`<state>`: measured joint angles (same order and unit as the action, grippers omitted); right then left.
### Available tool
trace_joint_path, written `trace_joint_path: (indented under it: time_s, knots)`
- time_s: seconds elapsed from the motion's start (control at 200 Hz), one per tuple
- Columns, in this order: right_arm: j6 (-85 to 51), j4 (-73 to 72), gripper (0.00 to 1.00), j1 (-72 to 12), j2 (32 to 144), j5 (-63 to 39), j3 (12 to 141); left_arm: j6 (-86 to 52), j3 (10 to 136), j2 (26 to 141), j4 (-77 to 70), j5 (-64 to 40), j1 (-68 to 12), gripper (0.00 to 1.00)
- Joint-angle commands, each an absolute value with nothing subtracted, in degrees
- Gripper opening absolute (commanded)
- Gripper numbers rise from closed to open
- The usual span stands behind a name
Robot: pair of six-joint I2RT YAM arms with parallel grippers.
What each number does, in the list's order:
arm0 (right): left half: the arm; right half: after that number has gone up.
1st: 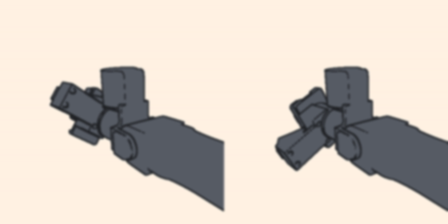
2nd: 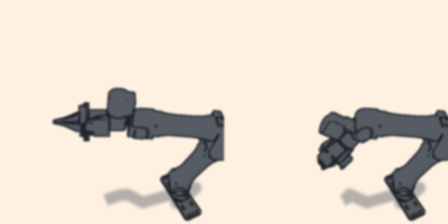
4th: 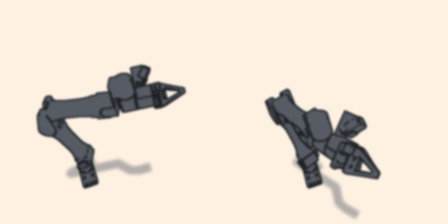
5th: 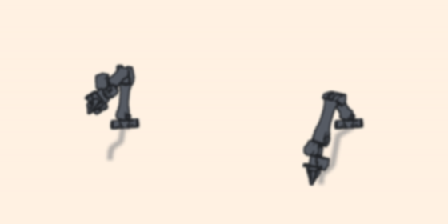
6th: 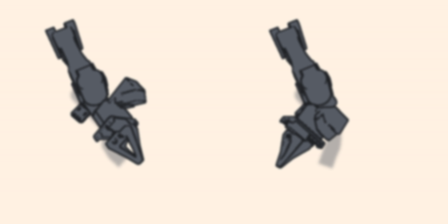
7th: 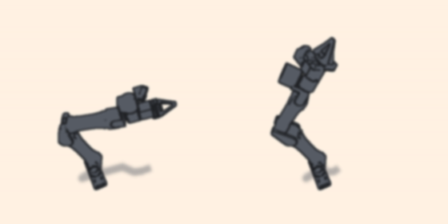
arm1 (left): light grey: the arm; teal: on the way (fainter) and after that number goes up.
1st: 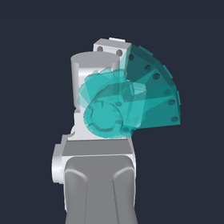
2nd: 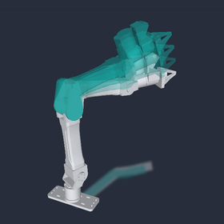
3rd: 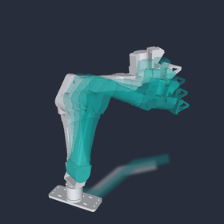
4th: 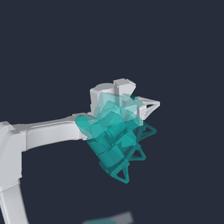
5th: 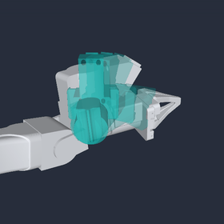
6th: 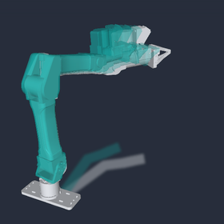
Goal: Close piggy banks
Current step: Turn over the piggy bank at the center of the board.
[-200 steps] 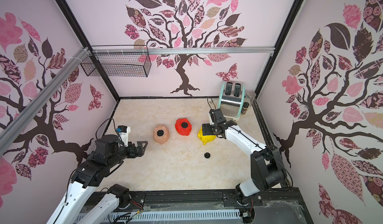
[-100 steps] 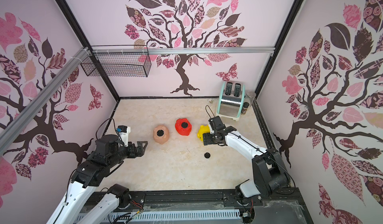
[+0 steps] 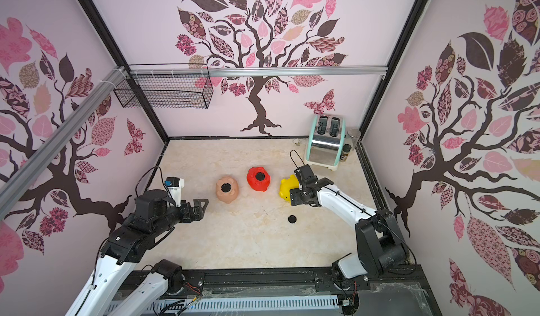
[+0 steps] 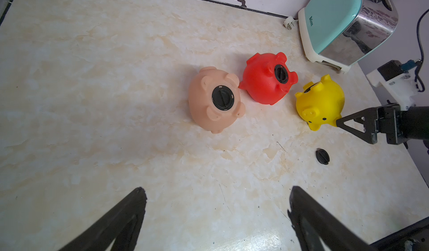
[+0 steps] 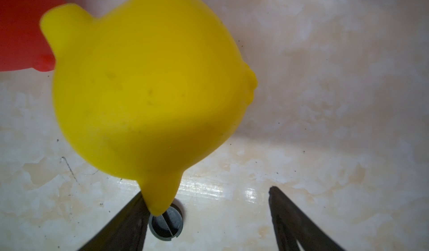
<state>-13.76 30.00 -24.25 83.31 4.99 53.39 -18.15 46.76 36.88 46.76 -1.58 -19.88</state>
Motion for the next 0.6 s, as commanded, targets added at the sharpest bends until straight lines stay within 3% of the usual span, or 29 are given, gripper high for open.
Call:
trace_joint_path:
  time_s: [0.0,0.315,0.595]
  knots:
    - [-14.41,32.26,0.82,-24.49,83.76,8.33,54.95,-17.84,46.6,36.83,45.77,-1.98,-20.04,0.98]
    - [-14.01,30.25,0.85,-24.5,79.86,7.22,55.14,-17.91,46.5,36.64,45.85,-1.86,-20.13,0.98]
    - [-11.39,19.2,0.89,-24.5,75.2,3.04,54.79,-17.82,46.5,36.76,45.79,-2.16,-20.13,0.98]
